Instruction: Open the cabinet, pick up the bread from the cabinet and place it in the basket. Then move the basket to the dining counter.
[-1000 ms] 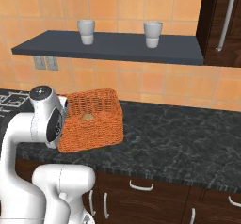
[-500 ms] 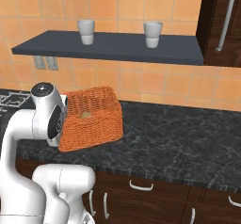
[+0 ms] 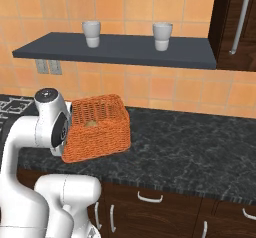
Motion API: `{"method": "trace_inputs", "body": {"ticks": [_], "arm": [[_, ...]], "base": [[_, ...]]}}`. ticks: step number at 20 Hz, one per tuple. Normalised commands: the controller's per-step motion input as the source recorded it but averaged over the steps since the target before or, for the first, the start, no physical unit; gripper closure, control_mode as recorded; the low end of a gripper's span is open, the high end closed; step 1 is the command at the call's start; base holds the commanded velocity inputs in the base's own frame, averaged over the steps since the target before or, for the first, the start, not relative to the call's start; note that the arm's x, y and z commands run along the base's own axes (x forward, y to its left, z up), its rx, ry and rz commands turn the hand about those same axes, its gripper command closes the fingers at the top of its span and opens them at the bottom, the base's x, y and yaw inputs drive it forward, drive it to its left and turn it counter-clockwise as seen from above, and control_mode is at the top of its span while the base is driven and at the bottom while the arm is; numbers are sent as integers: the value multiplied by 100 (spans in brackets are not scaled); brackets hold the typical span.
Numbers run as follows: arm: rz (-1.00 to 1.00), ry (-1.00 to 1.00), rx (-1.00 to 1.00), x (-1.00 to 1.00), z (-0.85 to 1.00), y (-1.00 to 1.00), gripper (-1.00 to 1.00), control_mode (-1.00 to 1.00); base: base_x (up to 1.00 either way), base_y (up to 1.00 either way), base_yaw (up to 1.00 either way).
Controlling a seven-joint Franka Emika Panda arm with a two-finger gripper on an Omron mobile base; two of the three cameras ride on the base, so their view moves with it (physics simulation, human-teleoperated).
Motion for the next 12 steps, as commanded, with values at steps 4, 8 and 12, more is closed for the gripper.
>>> {"method": "trace_inputs", "body": {"ticks": [4,8,12], "arm": [[0,0,0,0,0,0,100,100],[0,0,0,0,0,0,100,100],[0,0,0,0,0,0,100,100]], "base": [[0,0,0],[-99,-7,0],[-91,-30,-5]]}}
